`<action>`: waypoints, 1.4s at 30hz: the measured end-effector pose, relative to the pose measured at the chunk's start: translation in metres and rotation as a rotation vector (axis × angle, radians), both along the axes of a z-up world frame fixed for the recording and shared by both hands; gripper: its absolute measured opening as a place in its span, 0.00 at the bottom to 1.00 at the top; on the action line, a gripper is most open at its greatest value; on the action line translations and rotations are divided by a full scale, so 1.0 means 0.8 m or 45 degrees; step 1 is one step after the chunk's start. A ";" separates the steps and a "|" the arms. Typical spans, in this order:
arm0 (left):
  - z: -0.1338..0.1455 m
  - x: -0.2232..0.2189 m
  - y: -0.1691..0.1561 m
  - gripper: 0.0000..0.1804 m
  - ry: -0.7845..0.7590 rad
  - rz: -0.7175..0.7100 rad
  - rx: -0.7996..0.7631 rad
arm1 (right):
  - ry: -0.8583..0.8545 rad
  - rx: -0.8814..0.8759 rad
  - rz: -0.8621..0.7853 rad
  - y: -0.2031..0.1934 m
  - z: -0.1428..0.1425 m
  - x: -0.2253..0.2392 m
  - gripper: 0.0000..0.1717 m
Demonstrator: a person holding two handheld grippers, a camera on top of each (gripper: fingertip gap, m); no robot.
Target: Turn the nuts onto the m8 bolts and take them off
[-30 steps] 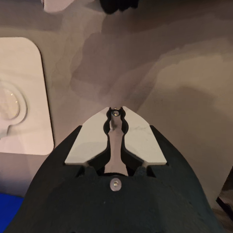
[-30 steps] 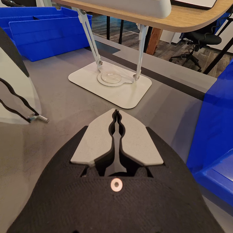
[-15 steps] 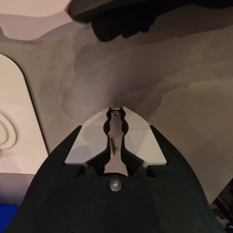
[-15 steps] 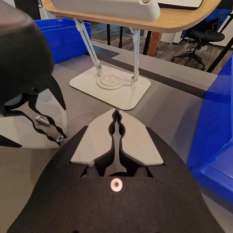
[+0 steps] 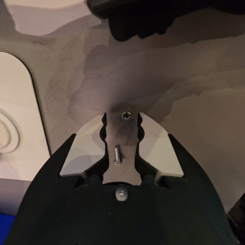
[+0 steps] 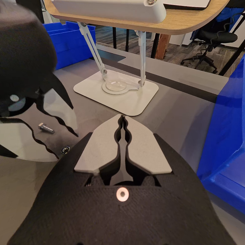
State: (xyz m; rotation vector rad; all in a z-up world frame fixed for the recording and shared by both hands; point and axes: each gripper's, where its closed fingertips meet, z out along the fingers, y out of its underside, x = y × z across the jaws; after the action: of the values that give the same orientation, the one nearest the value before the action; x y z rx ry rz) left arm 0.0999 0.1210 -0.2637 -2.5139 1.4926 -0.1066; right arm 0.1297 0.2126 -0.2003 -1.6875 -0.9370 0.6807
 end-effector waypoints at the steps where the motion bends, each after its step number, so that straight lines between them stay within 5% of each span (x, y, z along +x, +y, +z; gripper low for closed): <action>1: 0.007 -0.003 0.000 0.25 -0.014 0.012 0.007 | 0.002 -0.001 0.000 0.000 0.000 0.000 0.00; 6: 0.038 -0.041 -0.009 0.24 -0.044 0.079 0.049 | 0.012 -0.009 -0.001 0.001 0.001 0.001 0.00; 13: 0.015 -0.096 -0.045 0.24 0.003 0.173 -0.081 | 0.004 -0.006 0.000 0.000 0.000 0.000 0.00; 31: -0.015 -0.099 -0.038 0.09 0.003 0.183 -0.077 | 0.009 -0.007 0.004 0.000 0.000 0.001 0.00; 35: 0.013 -0.087 -0.027 0.09 -0.261 0.241 0.012 | 0.089 -0.007 0.050 -0.005 0.011 0.001 0.00; 42: 0.135 -0.025 -0.002 0.09 -1.196 0.211 0.261 | 0.648 -0.222 0.561 -0.073 0.098 -0.023 0.07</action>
State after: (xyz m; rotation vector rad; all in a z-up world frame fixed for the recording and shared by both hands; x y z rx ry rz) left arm 0.0802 0.1194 -0.1560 -1.9333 0.8434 -0.9033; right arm 0.1113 0.1541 -0.1220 -1.3532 -0.8971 1.4444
